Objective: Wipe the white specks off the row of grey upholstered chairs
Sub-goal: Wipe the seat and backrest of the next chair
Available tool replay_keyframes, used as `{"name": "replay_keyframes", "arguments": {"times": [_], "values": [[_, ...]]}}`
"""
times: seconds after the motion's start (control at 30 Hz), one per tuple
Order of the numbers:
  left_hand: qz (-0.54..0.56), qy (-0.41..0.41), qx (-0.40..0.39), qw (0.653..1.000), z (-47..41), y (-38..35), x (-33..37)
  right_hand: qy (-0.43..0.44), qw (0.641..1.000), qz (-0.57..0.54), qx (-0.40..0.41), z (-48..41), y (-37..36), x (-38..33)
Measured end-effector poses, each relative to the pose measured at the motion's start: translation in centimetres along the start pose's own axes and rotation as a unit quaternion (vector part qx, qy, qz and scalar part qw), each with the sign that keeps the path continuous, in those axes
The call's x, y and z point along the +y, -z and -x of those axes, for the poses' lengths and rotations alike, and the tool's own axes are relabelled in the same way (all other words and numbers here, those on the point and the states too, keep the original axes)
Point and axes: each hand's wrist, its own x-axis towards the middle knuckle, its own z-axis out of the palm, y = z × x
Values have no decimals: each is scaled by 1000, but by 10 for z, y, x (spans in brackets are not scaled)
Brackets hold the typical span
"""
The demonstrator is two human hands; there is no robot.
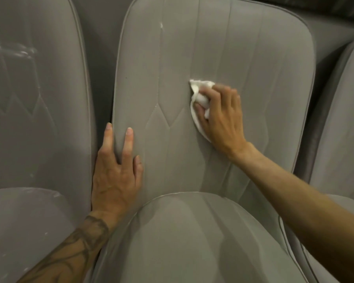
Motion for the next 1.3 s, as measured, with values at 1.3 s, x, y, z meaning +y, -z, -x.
{"name": "replay_keyframes", "arguments": {"times": [1.3], "values": [[9, -7, 0, 1000, 2, 0, -1, 3, 1000, 18, -8, 103, -29, -31]]}}
